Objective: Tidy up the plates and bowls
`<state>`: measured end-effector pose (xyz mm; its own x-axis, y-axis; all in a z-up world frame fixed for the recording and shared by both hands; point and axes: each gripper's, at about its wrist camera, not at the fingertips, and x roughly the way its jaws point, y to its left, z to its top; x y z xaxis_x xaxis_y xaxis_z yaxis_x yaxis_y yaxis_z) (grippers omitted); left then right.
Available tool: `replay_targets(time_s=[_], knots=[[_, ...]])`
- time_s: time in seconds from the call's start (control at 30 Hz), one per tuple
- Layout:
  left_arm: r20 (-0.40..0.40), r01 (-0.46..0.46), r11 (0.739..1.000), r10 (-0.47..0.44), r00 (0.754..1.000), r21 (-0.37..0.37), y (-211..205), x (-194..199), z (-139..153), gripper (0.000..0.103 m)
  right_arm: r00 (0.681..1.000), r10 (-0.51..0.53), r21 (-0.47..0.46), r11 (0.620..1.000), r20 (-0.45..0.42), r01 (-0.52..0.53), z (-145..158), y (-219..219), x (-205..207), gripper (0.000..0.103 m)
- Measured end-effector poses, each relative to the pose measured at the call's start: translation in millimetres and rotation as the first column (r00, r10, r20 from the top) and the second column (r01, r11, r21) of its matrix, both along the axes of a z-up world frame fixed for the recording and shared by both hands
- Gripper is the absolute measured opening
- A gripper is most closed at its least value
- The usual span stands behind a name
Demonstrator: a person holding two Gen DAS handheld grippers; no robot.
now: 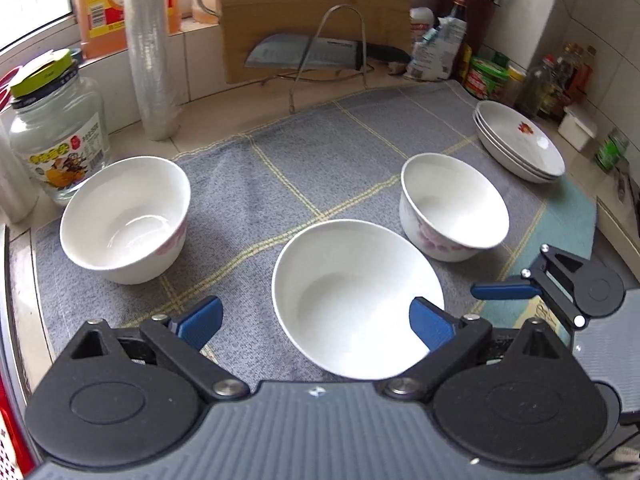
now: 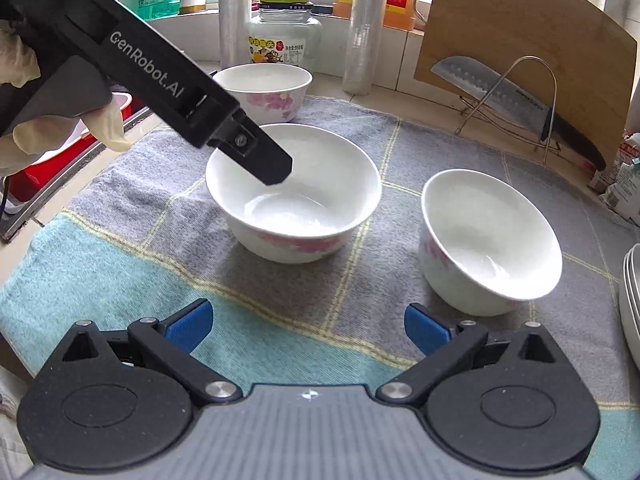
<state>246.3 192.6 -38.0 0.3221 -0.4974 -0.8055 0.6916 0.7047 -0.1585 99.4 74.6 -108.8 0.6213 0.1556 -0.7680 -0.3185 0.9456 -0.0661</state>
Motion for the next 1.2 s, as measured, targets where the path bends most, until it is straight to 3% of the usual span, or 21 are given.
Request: replay_targets(time_s=[0.1, 0.23, 0.4, 0.53, 0.63, 0.7, 0.9, 1.2], knots=[[-0.019, 0.154, 0.988, -0.154, 0.988, 0.005, 4.5, 0.5, 3.1, 0.099, 1.000, 0.005, -0.007, 1.000, 0.011, -0.005, 0.9, 8.9, 5.8, 0.103], [0.015, 0.331, 0.939, -0.333, 0.943, 0.095, 7.7, -8.2, 2.1, 0.099, 0.999, 0.022, -0.029, 0.999, 0.027, -0.021, 2.1, 13.4, 11.6, 0.103], [0.068, 0.428, 0.880, -0.449, 0.891, 0.206, 1.6, -13.9, -9.9, 0.099, 0.998, 0.059, -0.048, 0.997, 0.031, -0.058, 3.9, 14.2, 19.3, 0.102], [0.107, 0.511, 0.821, -0.549, 0.829, 0.256, -3.0, -18.0, -17.6, 0.098, 0.994, 0.109, -0.051, 0.993, 0.024, -0.108, 6.8, 11.1, 26.4, 0.099], [0.128, 0.560, 0.784, -0.605, 0.786, 0.269, -5.0, -18.3, -19.9, 0.098, 0.991, 0.130, -0.041, 0.991, 0.017, -0.129, 8.0, 8.7, 31.4, 0.096], [0.136, 0.579, 0.770, -0.625, 0.769, 0.268, -6.2, -16.2, -20.4, 0.095, 0.990, 0.141, -0.034, 0.990, 0.011, -0.140, 8.2, 8.3, 34.3, 0.091], [0.156, 0.626, 0.725, -0.680, 0.716, 0.286, -9.8, -10.3, -23.7, 0.086, 0.988, 0.156, -0.057, 0.986, 0.002, -0.156, 7.0, 10.5, 39.3, 0.088], [0.176, 0.705, 0.656, -0.754, 0.633, 0.272, -8.0, -5.2, -24.8, 0.086, 0.983, 0.183, -0.074, 0.980, 0.000, -0.183, 8.8, 11.2, 44.1, 0.087]])
